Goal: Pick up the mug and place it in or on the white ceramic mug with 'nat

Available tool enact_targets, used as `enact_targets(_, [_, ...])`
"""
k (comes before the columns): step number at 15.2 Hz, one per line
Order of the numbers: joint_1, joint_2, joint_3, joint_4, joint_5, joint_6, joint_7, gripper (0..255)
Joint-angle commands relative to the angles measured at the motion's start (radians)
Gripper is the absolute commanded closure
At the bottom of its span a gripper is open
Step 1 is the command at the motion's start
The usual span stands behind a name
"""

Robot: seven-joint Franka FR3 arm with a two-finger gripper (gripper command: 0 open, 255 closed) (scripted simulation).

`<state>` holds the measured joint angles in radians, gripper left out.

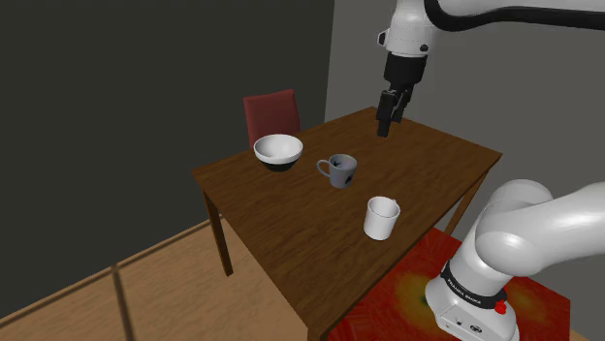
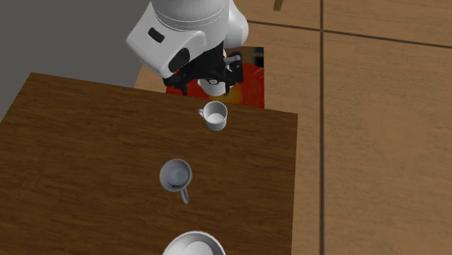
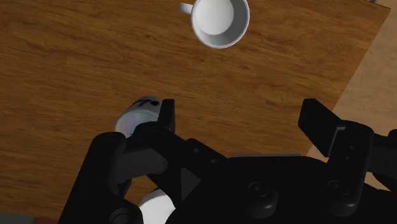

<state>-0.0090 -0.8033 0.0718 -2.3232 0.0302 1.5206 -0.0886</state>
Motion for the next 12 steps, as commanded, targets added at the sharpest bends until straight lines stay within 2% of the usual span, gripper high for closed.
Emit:
enact_targets(1, [0.0, 0.0, 0.0, 0.0, 0.0, 0.0, 0.0, 0])
enact_targets(12, [0.016, -0.138, 0.12, -0.418, 0.076, 0.274, 0.164, 0])
